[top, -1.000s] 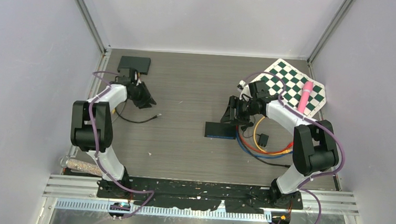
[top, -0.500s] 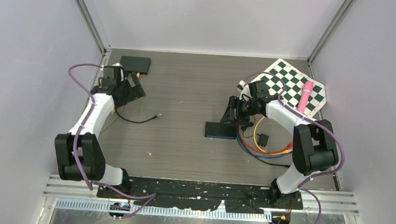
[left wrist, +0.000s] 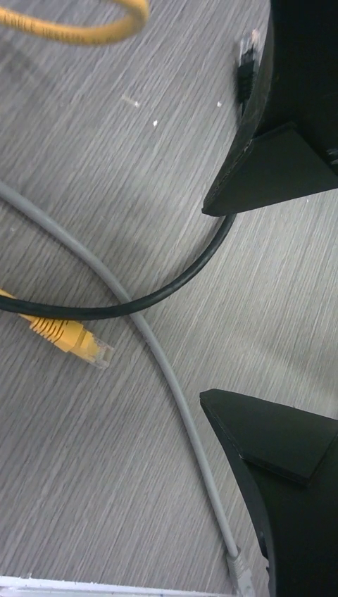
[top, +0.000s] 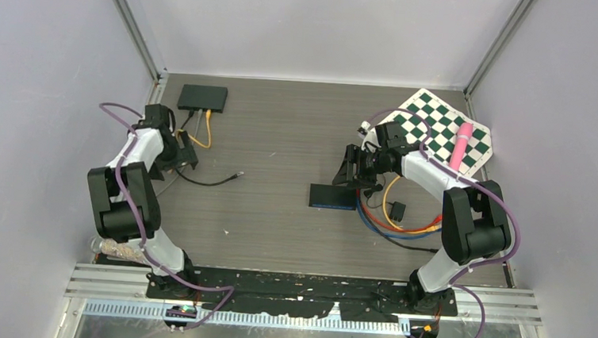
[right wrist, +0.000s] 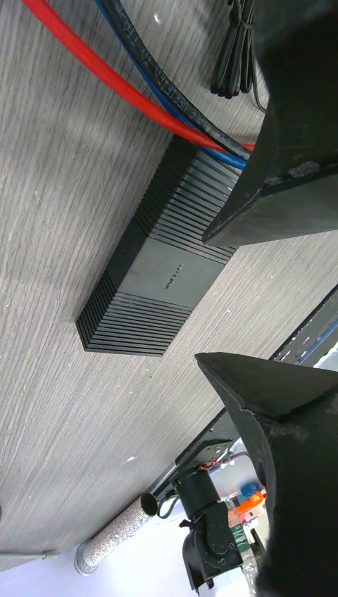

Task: Pull the plug from the switch port
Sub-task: Move the switch port to the center of the board.

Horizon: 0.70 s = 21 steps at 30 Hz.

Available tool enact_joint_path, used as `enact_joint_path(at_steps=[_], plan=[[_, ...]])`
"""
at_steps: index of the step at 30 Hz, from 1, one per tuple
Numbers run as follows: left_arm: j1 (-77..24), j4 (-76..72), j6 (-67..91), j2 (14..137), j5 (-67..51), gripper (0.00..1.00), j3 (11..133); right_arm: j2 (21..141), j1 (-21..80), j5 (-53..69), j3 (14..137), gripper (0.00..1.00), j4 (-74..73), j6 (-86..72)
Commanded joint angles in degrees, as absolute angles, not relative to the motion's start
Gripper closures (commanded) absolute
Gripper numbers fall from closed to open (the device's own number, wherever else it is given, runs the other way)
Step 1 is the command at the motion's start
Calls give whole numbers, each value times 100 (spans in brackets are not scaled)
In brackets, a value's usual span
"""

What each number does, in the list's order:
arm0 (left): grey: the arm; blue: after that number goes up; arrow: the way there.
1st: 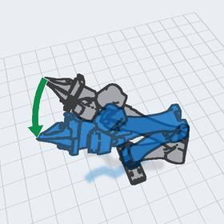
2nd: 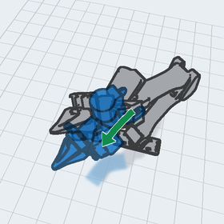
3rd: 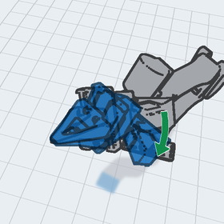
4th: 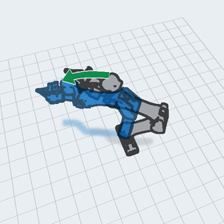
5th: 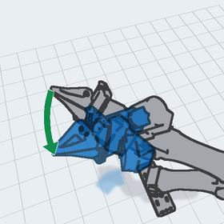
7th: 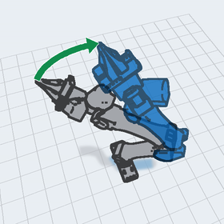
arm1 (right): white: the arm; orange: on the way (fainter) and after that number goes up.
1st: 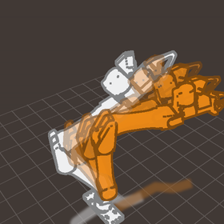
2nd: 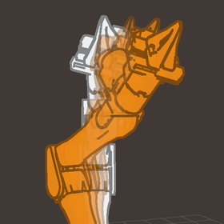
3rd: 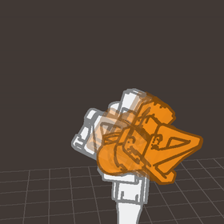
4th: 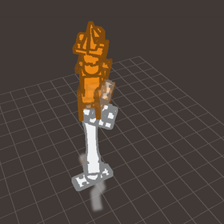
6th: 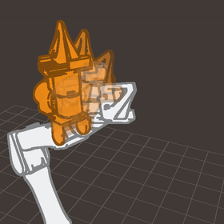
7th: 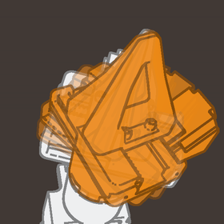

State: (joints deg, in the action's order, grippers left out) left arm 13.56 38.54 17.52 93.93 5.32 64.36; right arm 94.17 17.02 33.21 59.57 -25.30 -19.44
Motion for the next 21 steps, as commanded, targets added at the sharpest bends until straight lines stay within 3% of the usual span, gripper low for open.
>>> enact_joint_path(at_steps=[1, 9, 16, 21], plan=[[1354, 4093, 1587, 9750, 880, 3, 6869, 9405, 1678, 3443, 6020, 37, -2393, -1969], [1351, 4269, 1543, 10301, 945, 13, 7398, 9446, 1679, 3471, 6012, 37, -2398, -1968], [1315, 4394, 1512, 10459, 584, 42, 7384, 9443, 1676, 3476, 6010, 37, -2398, -1975], [1273, 4571, 1438, 10495, 727, 43, 7425, 9446, 1680, 3530, 6009, 37, -2365, -2004]])
